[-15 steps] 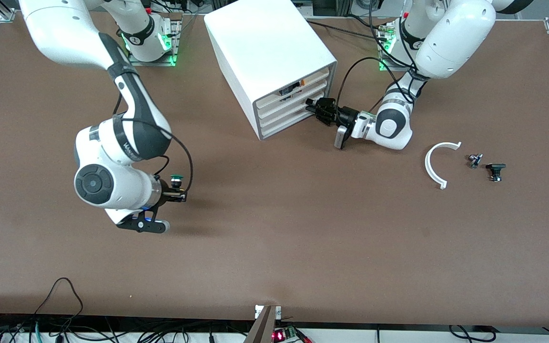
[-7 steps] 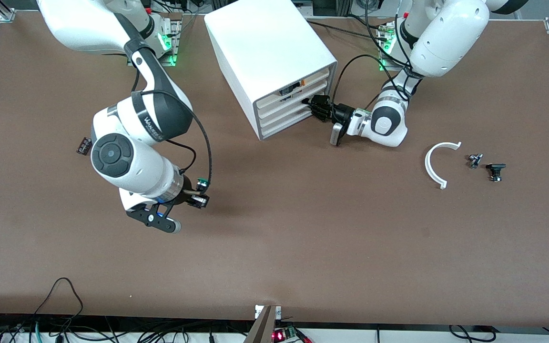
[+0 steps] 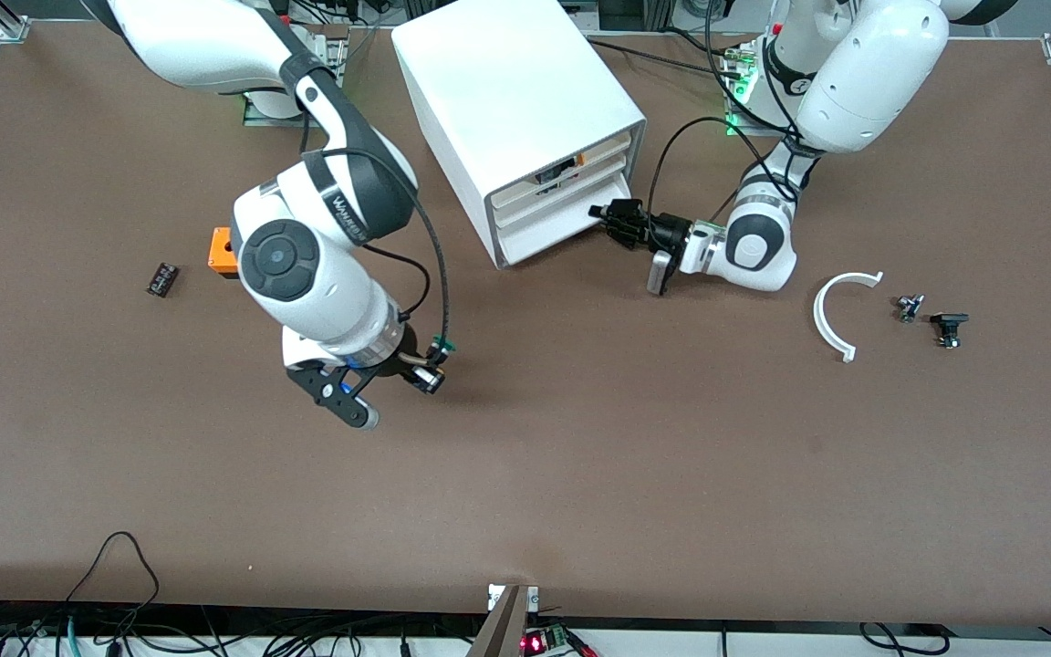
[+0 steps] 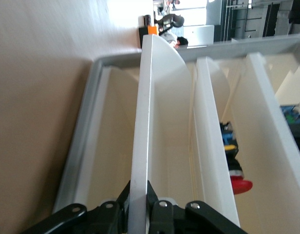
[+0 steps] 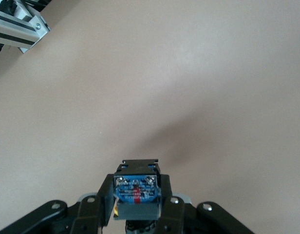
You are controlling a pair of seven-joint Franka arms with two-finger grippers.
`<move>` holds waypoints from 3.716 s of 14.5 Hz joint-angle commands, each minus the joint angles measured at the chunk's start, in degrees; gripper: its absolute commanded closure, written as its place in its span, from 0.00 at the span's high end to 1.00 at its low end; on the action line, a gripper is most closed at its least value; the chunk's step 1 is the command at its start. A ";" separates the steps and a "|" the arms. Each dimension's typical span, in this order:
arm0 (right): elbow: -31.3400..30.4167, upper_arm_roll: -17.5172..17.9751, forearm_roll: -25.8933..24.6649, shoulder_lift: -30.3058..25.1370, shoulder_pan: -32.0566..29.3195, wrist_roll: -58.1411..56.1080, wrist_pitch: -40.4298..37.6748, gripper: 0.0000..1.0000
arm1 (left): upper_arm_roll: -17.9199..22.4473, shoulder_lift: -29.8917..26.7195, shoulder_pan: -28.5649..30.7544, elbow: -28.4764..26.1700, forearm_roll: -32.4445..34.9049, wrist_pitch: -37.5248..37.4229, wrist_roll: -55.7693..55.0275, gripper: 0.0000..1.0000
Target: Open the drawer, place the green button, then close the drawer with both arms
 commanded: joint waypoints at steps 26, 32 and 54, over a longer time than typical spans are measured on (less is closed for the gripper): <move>-1.39 -1.05 -6.31 9.88 23.73 53.22 13.90 0.00 | 9.52 -0.05 5.10 21.42 17.48 -6.31 -27.20 1.00; -2.71 -1.14 -6.93 10.24 24.09 54.37 16.97 1.00 | 9.52 -2.68 7.47 32.31 29.87 -13.08 -48.73 1.00; -7.89 -4.30 -0.95 -7.24 -6.32 -42.48 -1.65 1.00 | 8.82 -5.59 -11.49 32.61 65.57 13.78 -109.90 1.00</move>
